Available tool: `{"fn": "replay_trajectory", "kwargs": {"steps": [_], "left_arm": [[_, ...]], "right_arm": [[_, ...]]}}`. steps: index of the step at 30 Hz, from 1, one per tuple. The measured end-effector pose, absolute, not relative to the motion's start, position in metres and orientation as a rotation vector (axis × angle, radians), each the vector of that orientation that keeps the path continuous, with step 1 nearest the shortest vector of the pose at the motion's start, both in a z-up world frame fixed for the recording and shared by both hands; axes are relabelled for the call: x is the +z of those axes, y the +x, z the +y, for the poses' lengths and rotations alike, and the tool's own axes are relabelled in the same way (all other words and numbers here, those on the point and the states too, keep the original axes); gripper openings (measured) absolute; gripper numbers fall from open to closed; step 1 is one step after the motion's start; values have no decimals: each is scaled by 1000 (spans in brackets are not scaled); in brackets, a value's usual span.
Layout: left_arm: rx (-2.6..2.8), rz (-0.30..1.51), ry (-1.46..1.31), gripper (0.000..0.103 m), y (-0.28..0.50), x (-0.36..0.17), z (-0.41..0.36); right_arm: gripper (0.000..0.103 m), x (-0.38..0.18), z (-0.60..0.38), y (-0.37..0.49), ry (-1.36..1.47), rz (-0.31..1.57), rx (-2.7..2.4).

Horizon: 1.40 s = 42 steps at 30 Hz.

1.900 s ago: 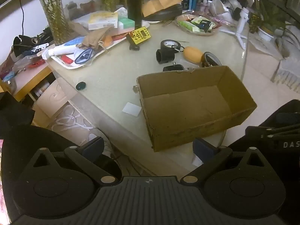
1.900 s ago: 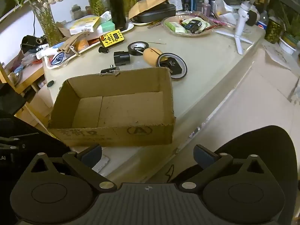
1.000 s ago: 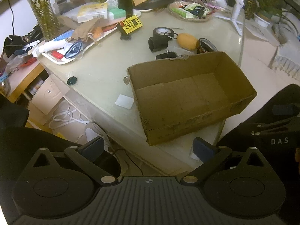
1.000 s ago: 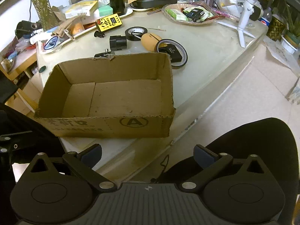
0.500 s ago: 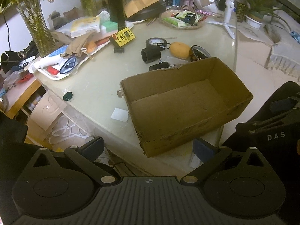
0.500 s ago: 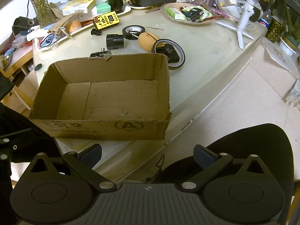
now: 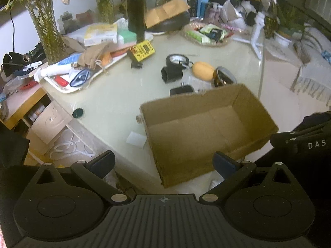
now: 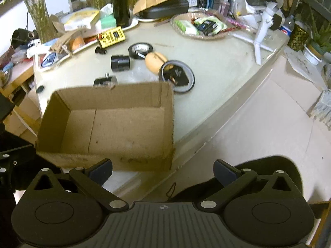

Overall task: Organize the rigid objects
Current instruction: 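Move both grippers from the cardboard box toward the objects on the table, then grasp the clear black-rimmed disc with the right gripper while the left gripper approaches a black cylinder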

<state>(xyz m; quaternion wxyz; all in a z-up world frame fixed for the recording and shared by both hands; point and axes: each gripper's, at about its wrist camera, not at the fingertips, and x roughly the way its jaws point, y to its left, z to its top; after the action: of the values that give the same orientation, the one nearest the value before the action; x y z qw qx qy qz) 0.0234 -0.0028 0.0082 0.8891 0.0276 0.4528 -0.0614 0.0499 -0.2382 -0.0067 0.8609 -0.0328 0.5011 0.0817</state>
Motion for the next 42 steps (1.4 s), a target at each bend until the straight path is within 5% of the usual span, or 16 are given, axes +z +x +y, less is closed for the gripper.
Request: {"fn": "replay_trajectory", "kwargs": {"steps": [16, 42], "left_arm": [[-130, 916, 14, 103, 52, 34, 10], [-122, 831, 51, 103, 93, 23, 18]], "right_arm": [[103, 27, -255, 77, 14, 978, 238], [103, 7, -278, 132, -18, 848, 294]]}}
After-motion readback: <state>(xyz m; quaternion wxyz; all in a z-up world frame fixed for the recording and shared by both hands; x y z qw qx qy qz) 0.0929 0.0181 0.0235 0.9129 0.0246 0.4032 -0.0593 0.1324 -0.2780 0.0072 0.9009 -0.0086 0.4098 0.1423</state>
